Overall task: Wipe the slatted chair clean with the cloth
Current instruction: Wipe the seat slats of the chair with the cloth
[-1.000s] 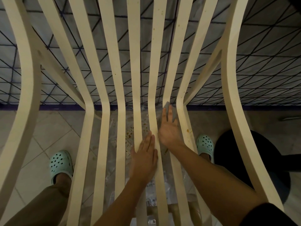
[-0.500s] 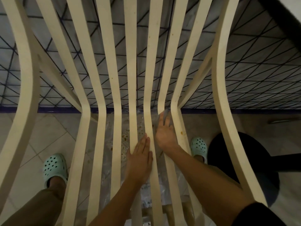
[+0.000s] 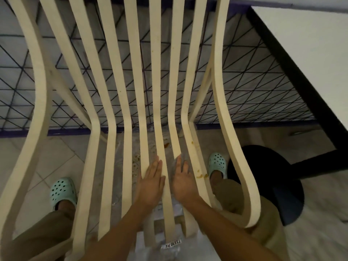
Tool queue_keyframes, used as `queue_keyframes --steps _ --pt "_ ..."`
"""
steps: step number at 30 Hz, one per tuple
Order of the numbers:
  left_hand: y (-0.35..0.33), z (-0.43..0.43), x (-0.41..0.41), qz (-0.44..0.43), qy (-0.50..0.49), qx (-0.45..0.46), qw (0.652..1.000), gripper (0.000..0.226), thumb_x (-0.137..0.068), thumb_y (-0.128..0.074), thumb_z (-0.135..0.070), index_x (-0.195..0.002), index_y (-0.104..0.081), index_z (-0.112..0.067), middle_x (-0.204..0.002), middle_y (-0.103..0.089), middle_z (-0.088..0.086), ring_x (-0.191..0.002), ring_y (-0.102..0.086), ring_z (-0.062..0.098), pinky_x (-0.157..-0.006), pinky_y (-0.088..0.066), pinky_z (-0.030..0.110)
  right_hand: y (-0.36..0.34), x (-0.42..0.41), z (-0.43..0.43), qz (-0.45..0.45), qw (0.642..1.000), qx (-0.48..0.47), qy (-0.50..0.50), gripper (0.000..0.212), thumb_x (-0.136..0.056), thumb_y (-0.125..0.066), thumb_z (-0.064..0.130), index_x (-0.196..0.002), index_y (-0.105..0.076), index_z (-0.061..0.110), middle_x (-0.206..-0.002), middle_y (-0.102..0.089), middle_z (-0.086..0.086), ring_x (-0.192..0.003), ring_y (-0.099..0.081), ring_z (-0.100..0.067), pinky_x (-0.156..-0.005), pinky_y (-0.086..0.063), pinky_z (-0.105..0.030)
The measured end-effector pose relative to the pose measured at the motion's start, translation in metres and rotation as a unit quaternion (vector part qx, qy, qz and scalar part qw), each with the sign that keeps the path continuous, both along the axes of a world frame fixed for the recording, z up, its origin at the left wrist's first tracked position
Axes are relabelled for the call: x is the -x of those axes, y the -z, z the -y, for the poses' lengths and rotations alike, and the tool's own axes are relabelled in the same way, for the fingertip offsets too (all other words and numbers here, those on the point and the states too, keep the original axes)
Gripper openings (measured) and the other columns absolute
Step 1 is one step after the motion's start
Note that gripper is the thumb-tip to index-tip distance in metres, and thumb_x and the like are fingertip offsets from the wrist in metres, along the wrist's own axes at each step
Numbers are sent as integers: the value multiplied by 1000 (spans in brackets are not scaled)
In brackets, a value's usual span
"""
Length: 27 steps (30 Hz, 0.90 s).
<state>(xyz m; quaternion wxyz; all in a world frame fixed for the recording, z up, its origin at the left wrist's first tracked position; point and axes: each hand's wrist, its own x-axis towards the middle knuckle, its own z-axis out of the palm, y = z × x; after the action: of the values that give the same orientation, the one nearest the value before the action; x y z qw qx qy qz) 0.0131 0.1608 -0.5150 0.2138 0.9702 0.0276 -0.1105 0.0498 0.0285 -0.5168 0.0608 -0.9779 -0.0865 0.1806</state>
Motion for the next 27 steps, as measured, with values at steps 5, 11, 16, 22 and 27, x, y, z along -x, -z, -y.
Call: queue_keyframes --steps 5,11,16,22,27 --pt "-12 14 45 -37 5 2 999 62 -98 -5 -49 -154 6 -26 -159 20 -10 -149 4 8 -118 -12 50 -13 43 13 -9 1000 -16 3 84 -96 -42 19 -148 22 3 -159 -4 -22 -142 -26 -35 -109 -36 -36" --pt "-23 25 78 -56 10 2 998 60 -104 -22 -42 -155 4 -23 -159 22 -10 -149 2 10 -118 -10 49 -28 88 24 -25 998 -46 31 88 -97 -45 22 -148 26 10 -158 -7 -18 -140 -29 -34 -103 -43 -37" --pt "-27 30 105 -54 22 -4 998 61 -104 -21 -42 -155 4 -22 -160 20 -9 -149 6 8 -118 -10 48 -38 120 32 -28 998 -38 41 88 -97 -46 25 -148 24 9 -159 -5 -17 -141 -26 -33 -108 -37 -36" --pt "-33 33 122 -64 32 -20 997 61 -104 -21 -42 -155 6 -20 -160 20 -7 -149 6 9 -119 -5 46 -44 151 42 -23 999 -35 32 91 -95 -50 23 -147 23 5 -160 0 -19 -147 -13 -31 -117 -17 -33" --pt "-32 32 121 -57 31 -2 998 60 -104 -23 -41 -156 2 -21 -161 17 -8 -149 1 9 -118 -10 47 -51 157 43 -39 997 -46 44 90 -96 -47 16 -144 28 7 -160 2 -19 -146 -14 -33 -116 -21 -33"
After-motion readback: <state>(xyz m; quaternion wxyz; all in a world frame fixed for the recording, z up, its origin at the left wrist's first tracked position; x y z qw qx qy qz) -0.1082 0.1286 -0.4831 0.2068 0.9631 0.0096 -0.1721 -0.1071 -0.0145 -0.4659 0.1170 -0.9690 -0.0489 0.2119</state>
